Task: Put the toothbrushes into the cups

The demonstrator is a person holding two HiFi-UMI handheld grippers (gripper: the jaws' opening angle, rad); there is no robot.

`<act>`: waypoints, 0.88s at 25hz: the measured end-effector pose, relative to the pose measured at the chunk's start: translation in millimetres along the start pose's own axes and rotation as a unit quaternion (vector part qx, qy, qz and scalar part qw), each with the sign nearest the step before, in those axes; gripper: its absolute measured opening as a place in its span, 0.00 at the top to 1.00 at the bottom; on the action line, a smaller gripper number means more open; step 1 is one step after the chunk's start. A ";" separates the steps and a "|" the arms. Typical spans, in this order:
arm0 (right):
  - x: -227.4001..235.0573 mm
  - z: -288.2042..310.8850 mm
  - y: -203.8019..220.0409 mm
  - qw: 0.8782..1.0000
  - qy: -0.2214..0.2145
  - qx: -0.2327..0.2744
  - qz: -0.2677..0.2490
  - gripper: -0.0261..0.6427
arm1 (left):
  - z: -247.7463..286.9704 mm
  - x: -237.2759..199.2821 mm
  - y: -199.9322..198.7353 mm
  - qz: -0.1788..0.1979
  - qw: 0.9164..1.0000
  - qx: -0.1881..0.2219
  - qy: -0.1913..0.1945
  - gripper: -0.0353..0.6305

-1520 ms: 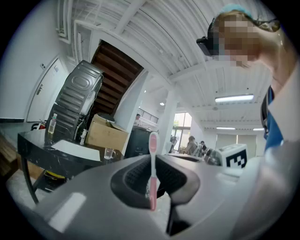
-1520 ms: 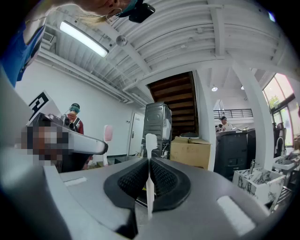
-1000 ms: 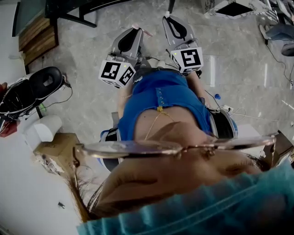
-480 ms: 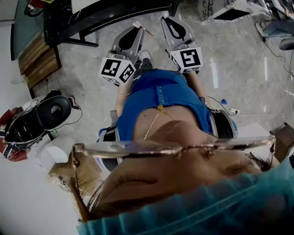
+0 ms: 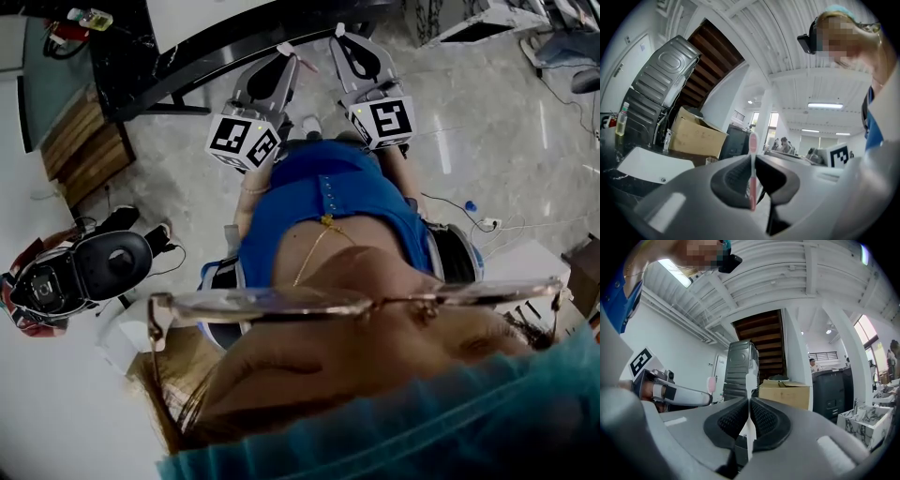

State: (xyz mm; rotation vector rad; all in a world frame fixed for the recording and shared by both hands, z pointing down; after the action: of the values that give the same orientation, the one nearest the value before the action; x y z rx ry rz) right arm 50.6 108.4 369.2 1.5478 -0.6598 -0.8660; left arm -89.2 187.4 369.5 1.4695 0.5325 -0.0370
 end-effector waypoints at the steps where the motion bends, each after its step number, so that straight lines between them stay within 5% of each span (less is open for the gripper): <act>1: -1.1 4.6 -0.3 1.000 0.003 0.000 0.000 0.94 | 0.8 -5.5 -1.9 0.000 1.000 0.002 0.001 0.91; 13: 6.1 44.5 -0.1 1.000 -0.005 -0.008 0.003 0.94 | 12.3 -42.2 -10.8 -0.021 0.999 0.026 -0.010 0.91; 22: 56.8 109.6 15.0 1.000 -0.013 0.002 0.018 0.94 | 70.5 -82.6 -28.7 -0.011 0.999 0.026 -0.032 0.91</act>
State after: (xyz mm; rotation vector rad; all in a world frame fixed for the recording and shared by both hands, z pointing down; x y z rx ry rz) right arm -6.7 -2.0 370.3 1.5266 -0.7063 -0.8605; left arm -149.5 92.8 373.3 1.5088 0.4986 -0.1170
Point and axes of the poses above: the fingertips, and each gripper's own axes: z forward along the fingers, x to its right, y out of its underside, the point moved 7 cm from there along -z, backward along the fingers, and after that the axes turned 7 degrees about -z, right-handed, at the moved point
